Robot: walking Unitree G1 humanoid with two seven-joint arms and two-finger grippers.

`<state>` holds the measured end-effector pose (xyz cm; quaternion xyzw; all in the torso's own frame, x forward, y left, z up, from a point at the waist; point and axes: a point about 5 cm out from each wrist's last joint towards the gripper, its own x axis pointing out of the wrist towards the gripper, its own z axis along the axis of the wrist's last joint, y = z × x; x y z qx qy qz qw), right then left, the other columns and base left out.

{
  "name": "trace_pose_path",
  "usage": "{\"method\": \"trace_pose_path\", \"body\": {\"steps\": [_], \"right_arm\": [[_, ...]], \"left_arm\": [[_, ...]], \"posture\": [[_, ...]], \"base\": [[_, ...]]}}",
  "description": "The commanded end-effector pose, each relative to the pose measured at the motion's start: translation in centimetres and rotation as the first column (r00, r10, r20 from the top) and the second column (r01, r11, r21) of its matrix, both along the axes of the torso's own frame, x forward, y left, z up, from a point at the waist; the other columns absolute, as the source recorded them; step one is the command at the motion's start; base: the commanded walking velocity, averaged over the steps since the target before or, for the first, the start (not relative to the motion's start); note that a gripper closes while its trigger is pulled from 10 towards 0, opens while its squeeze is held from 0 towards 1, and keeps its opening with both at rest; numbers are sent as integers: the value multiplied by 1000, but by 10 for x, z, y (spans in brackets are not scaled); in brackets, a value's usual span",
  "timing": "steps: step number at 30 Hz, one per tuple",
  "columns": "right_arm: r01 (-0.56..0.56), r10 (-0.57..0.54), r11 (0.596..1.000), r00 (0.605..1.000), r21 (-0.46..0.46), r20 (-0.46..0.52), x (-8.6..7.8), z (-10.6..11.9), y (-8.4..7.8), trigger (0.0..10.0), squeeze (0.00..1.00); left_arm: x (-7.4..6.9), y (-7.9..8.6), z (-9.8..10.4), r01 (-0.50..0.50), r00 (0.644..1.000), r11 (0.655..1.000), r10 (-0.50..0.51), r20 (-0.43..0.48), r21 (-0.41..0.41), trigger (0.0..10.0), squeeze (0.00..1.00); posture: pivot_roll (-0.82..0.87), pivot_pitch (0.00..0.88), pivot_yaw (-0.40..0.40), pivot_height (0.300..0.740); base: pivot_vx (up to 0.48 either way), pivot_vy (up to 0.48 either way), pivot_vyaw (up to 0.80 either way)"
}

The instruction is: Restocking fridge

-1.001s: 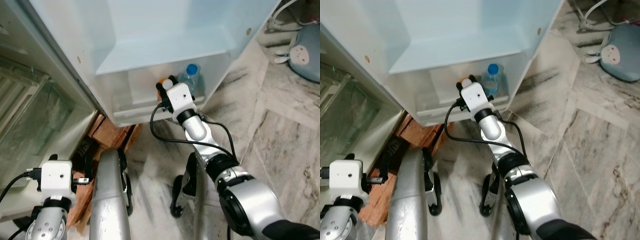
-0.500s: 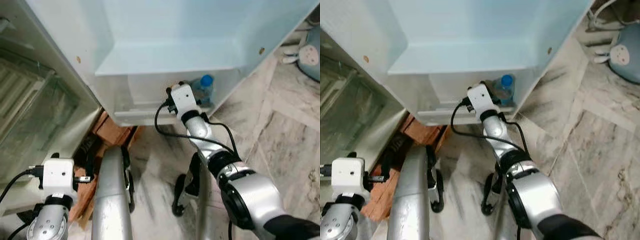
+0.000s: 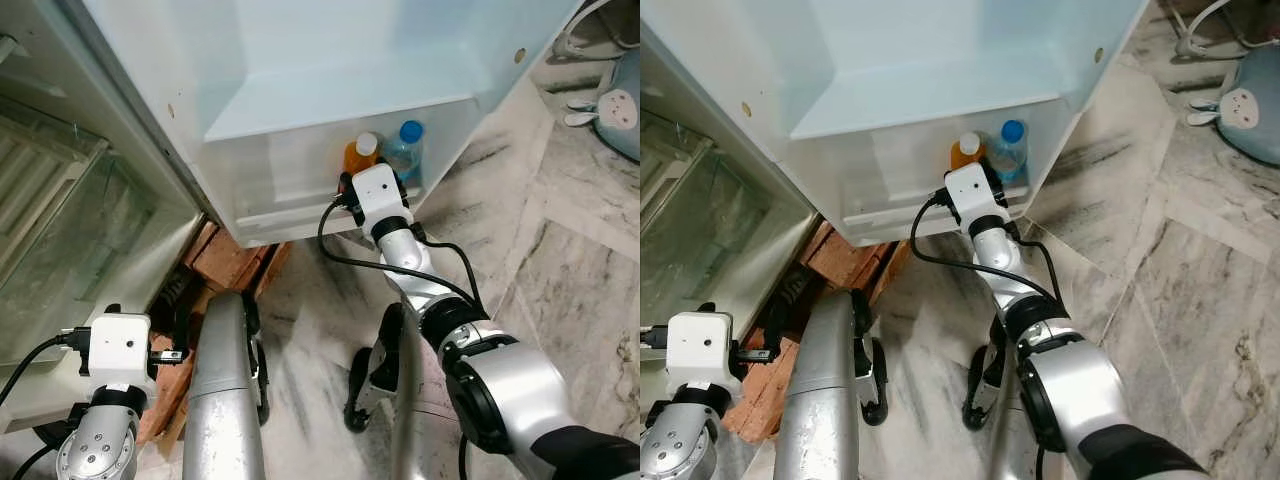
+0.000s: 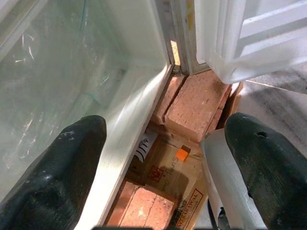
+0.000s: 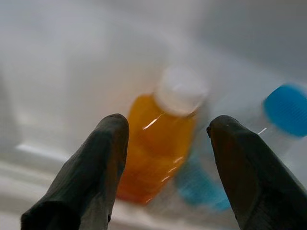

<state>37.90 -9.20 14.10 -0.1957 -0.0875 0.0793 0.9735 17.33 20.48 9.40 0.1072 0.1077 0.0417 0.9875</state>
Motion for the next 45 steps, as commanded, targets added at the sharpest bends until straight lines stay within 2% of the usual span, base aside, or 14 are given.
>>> {"method": "trace_pose_path", "body": {"steps": [1,7,11,19,26,30,31,33,34,35,38,41,43,45], "right_arm": [[10,-10,1000,1000,2,13,0,1,-2,10000,1000],[10,-13,999,995,31,101,6,23,-7,10000,1000],[-32,21,997,988,69,153,7,35,-3,10000,1000],[-114,94,983,987,145,133,-1,30,1,10000,1000],[-139,128,966,990,216,65,-31,-4,-3,10000,1000],[-182,177,948,983,262,42,-68,-19,-7,10000,1000],[-182,177,948,983,262,42,-68,-19,-7,10000,1000],[-186,179,948,983,259,51,-84,-23,-13,10000,416],[-186,179,948,983,259,51,-84,-23,-13,10000,416],[-165,159,943,986,288,44,-87,-24,-17,10000,0],[-127,128,944,992,306,17,-94,-27,-21,10000,0],[-86,115,928,992,362,-58,-99,-41,-21,10000,0],[-86,113,920,992,382,-48,-97,-40,-21,10000,0],[-84,104,929,994,361,-37,-93,-38,-22,10000,0]], "left_arm": [[-5,1,-8,1,999,1000,-1,-49,9,10000,0],[-2,2,-9,1,999,1000,-1,-45,10,10000,0],[2,2,-9,2,999,1000,-2,-34,13,10000,0],[14,1,-10,4,1000,1000,-4,-18,7,10000,0],[20,1,-22,4,1000,1000,-4,-25,4,10000,0],[25,-2,-26,7,1000,1000,-7,-15,-8,10000,0],[25,-2,-26,7,1000,1000,-7,-15,-8,10000,0],[30,-5,-31,0,1000,1000,0,-5,-18,10000,0],[30,-5,-31,0,1000,1000,0,-5,-18,10000,0],[32,-6,-33,-4,1000,1000,4,-5,-20,10000,0],[33,-6,-37,-9,1000,1000,9,-6,-21,10000,0],[29,-1,-45,-24,1000,1000,23,-19,-18,10000,0],[31,0,-46,-20,1000,1000,20,-20,-18,10000,0],[36,-1,-47,-10,1000,1000,10,-15,-15,10000,0]], "posture": [[332,371,-18,557],[328,357,-17,557],[324,343,-17,557],[292,289,-23,557],[245,233,-26,557],[214,180,-40,557],[214,180,-40,557],[195,126,-58,557],[195,126,-58,557],[190,110,-63,557],[173,70,-59,557],[154,32,-43,557],[152,23,-35,557],[148,8,-20,566]], "base": [[0,0,0],[0,0,0],[0,0,0],[0,0,0],[0,0,0],[0,0,0],[0,0,0],[0,0,0],[0,0,0],[0,0,0],[0,0,0],[0,0,0],[0,0,0],[0,0,0]]}}
